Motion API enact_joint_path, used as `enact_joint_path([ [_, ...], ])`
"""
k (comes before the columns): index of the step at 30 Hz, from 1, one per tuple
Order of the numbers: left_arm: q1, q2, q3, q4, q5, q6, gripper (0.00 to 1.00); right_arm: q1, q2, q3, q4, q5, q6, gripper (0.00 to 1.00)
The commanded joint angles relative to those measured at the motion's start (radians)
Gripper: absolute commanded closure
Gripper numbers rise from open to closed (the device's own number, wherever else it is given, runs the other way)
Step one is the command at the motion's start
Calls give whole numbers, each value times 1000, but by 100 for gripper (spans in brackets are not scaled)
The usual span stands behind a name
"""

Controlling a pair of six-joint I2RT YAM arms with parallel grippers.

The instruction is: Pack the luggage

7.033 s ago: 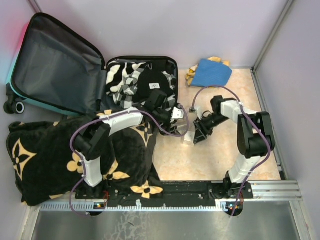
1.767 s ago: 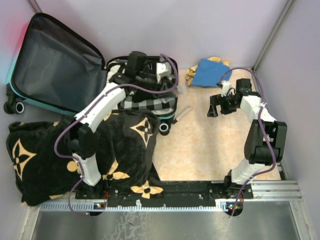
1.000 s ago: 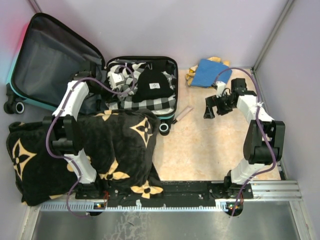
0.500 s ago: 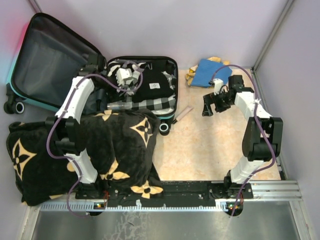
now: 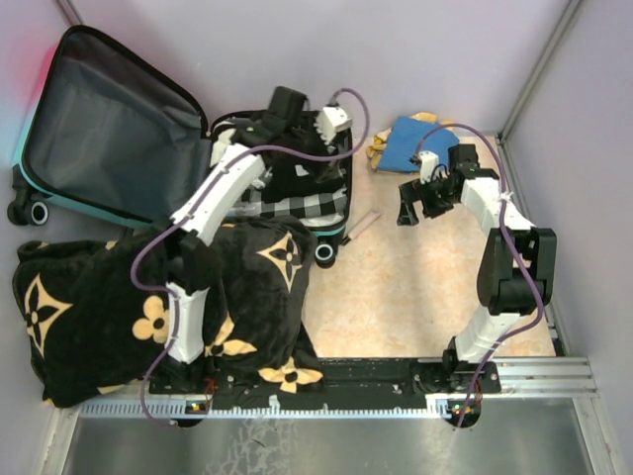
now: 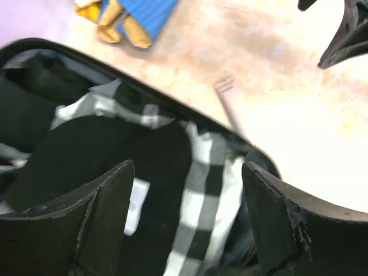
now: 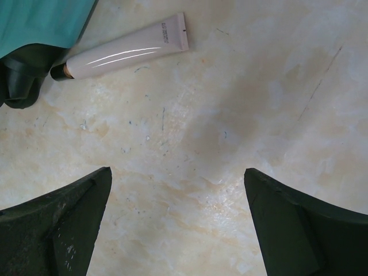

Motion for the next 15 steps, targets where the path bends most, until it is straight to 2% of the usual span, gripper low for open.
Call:
enact_joint_path([
  [1, -78, 109, 98, -16, -123, -257, 19, 8, -9, 39, 30, 11, 24, 2],
  [10, -233, 207, 84, 66, -250, -265, 20, 3, -29, -1, 82, 104, 65, 2],
  [15, -291, 302, 93, 67, -320, -229, 19, -45, -63, -31, 107, 154, 91, 2],
])
